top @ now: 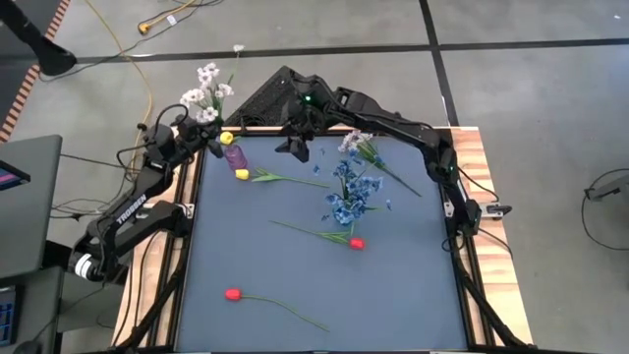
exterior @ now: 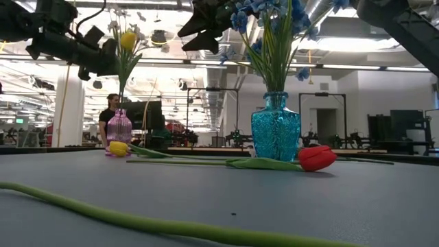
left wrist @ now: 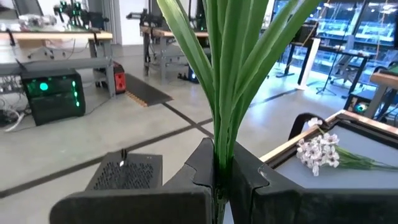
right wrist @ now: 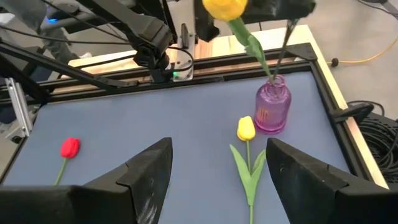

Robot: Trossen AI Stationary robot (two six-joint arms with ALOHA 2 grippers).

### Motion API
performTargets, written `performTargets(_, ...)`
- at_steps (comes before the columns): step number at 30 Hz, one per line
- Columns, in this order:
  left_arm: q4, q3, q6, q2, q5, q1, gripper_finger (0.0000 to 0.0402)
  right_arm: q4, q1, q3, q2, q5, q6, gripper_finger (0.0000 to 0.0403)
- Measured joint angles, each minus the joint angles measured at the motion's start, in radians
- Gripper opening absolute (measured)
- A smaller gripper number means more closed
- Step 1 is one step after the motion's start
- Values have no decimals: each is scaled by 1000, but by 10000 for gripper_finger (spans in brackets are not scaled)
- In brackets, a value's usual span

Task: Sort flowers into vase by color
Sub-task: Put the bottom white flowers into the purple vase

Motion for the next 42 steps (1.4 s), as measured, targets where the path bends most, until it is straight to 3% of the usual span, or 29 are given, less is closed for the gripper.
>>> performTargets(4,25,-14,-6,38,-5,-2,0,-9,12,0,-4,0,-1,285)
performTargets(9,188,-88,-50,56,-3,-3,0,-23,22,0,-37,1,-16,285)
performTargets(17,208,-163,-93,62,3,-5,0,-31,20,0,-103,-7,-18,285)
performTargets(19,205,-167,-94,62,5,-5,0,-57,20,0,-114,-89,-10,285)
performTargets(22,207,-168,-90,62,6,-5,0,-111,49,-10,-114,-316,35,285)
performTargets(24,207,-168,-88,62,6,-5,0,-180,101,-12,-112,-350,28,285)
performTargets(30,162,-168,-69,63,7,-5,0,-191,236,-13,-124,-149,-46,285)
performTargets(42,187,-243,-72,63,34,-22,0,-374,193,-13,-214,78,-15,285)
